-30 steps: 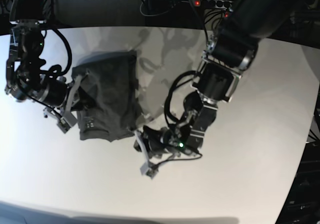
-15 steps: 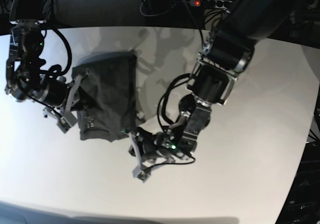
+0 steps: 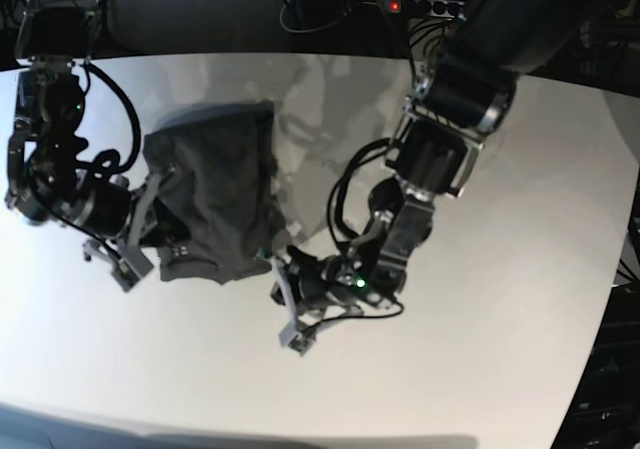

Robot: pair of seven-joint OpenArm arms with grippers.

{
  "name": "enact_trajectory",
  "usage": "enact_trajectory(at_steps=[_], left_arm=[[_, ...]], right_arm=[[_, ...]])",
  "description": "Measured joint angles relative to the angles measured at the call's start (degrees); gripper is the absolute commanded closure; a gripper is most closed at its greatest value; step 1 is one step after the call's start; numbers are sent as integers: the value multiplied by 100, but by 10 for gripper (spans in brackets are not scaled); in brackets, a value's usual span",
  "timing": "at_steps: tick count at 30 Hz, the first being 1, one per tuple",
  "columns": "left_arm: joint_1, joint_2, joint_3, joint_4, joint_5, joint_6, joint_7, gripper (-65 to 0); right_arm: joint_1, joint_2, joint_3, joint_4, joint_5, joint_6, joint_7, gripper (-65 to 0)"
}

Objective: Fold the T-shirt properly
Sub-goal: 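Hold the bundle with the right gripper and pull the left gripper away, then press the right gripper along the bundle edge to tuck the fabric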

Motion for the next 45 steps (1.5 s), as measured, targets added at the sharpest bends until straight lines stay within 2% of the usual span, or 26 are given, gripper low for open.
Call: enact_trajectory(at_steps=[4,7,10,12,15,19,25,31,35,45], left_arm=[[337,-251,-22,1215,24,63,658,-22],[490,-433,-35,2059,-24,48,1091,-22],[710,-592,-31,2472,-26,24,1303,-22],[935,-682,-90,2686,-24,26,1440,-22],[1316,-745,-577,3047,4,2,1622,-22],[1709,-955,-955,3407,-2,0,1650,-22],[2643,-1322,-988,3954,20,17,1665,-22],[3324,-1331,-1574,4489,2,-20,1657,-22],[3668,-1333,-1749,4677,2,-22,1620,-22],[3869,-1333,-1753,4791,-2,-22,1617,-22]], right_arm=[[125,-17,-181,-55,87,2,92,-1],[170,-15,-227,-522,92,2,439,-3],[365,35,-514,-1110,-24,0,588,-3],[424,85,-785,-1316,11,2,890,-3],[439,175,-1099,-1449,33,2,1147,-3],[507,238,-1353,-1458,-474,0,1244,-3],[597,127,-1543,-1453,-817,2,1423,-3],[728,140,-1735,-1456,-1569,0,1423,-3],[728,-57,-1794,-1456,-2083,2,1425,-3],[730,-131,-1797,-1729,-2605,2,1495,-3]])
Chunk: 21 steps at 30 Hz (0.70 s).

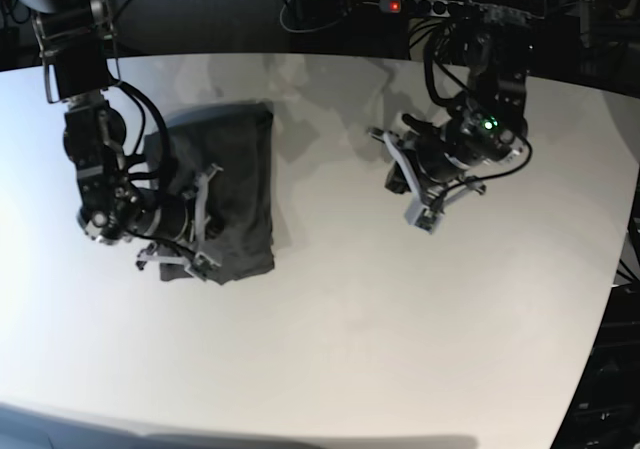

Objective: Fold the T-shirt properly
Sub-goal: 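Press the right gripper along the bundle edge to tuck the fabric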

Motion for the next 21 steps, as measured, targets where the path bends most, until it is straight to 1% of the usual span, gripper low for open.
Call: enact_trajectory(at_steps=[2,5,9,12,15,21], left_arm=[[-4,2,0,0,-2,0,-2,-22],[-2,2,0,0,0,0,0,-22],[0,20,7,0,-2,0,0,-22],[81,15,7,2,0,0,-17,-22],[116,15,4,2,-2,0,-7,-22],[188,13,4,2,0,0,-20,-22]], right_arm=[[9,-15,0,0,-275,0,-13,-3],[9,-81,2,-7,-428,0,-9,-3],[103,-227,2,-466,-525,0,70,-3],[291,-251,13,-955,-459,2,409,-3],[297,-247,42,-1202,-431,-4,756,-3],[402,-251,55,-1488,-404,-2,992,-3]])
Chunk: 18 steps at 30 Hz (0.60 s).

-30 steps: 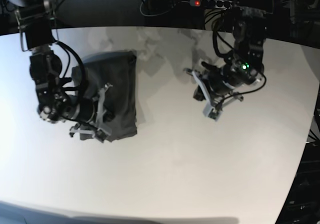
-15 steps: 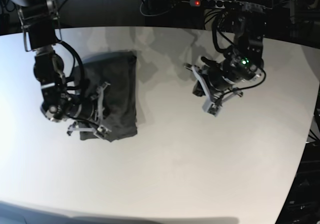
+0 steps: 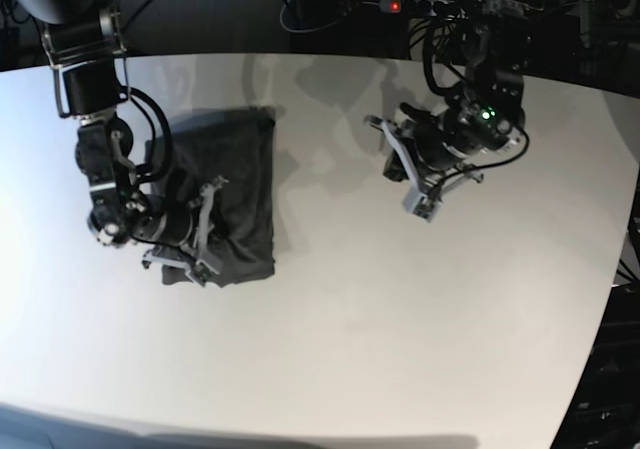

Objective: Fold the T-shirt properly
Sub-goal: 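Press the right gripper along the bundle edge to tuck the fabric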

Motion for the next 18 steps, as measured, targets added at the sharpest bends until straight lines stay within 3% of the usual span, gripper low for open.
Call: enact_trajectory(at_steps=[9,18], left_arm=[[20,0,0,192,-2,0,-22,-22],[116,-11,0,315,-20,0,-2,-22]], right_arm=[[247,-44,411,-695,166,28,400,-3],[264,20,474,-776,153,24,461,-3]])
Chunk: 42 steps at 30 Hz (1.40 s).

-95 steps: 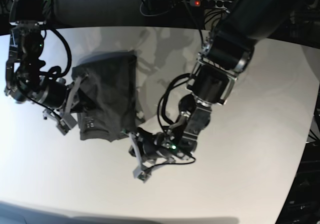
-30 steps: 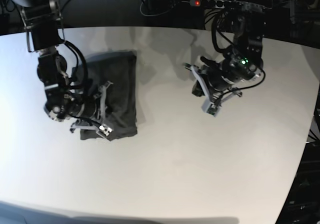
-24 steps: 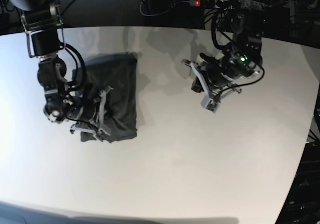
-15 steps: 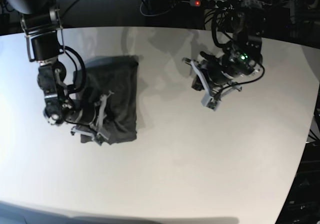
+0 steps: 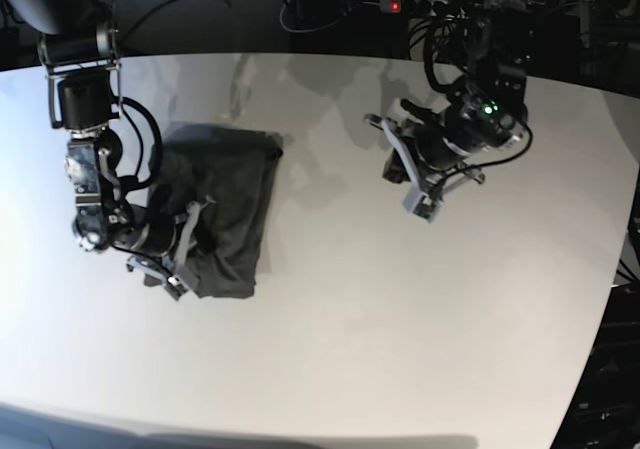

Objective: Fold the T-shirt properly
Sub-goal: 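Press the right gripper along the bundle edge to tuck the fabric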

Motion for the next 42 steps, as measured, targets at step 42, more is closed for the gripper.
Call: enact_trajectory(at_steps=[42], left_arm=[[-2,0,0,-17,0,0,0,-22]], right_arm=[[131,173,-798,57,-170,-39,50,-3]])
